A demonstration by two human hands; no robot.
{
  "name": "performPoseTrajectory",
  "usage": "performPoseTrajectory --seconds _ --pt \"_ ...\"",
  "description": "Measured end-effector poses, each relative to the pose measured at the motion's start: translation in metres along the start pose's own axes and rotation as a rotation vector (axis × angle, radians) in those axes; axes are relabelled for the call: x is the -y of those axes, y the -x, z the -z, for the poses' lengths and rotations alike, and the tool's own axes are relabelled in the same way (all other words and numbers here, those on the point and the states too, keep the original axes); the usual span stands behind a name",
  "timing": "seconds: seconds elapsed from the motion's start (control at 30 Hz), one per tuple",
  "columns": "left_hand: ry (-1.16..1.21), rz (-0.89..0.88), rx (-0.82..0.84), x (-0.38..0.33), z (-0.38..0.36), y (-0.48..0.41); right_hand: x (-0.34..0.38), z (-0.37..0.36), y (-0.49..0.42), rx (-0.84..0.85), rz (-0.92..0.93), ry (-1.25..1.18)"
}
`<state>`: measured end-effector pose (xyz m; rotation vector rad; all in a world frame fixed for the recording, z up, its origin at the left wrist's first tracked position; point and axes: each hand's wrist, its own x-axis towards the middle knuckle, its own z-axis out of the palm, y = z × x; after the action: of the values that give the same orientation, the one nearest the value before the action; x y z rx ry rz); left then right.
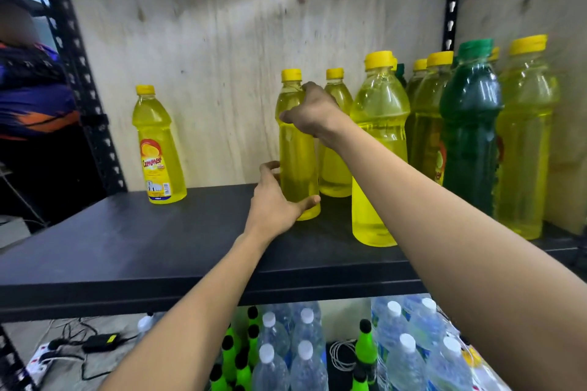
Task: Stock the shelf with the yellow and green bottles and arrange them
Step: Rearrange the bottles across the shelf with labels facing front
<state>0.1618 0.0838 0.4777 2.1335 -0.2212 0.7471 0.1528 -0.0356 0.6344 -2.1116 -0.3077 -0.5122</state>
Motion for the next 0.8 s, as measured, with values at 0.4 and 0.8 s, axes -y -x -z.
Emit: performPoseTrajectory --seconds 0.4,0.8 --pt "0.187 -0.025 0.104 0.032 0.070 0.001 0.030 0.016 0.016 0.248 0.032 -0.337" --pt "0.277 0.079 0.209 0.101 0.226 -0.004 0.113 -0.136 0.009 0.071 0.212 -0.374"
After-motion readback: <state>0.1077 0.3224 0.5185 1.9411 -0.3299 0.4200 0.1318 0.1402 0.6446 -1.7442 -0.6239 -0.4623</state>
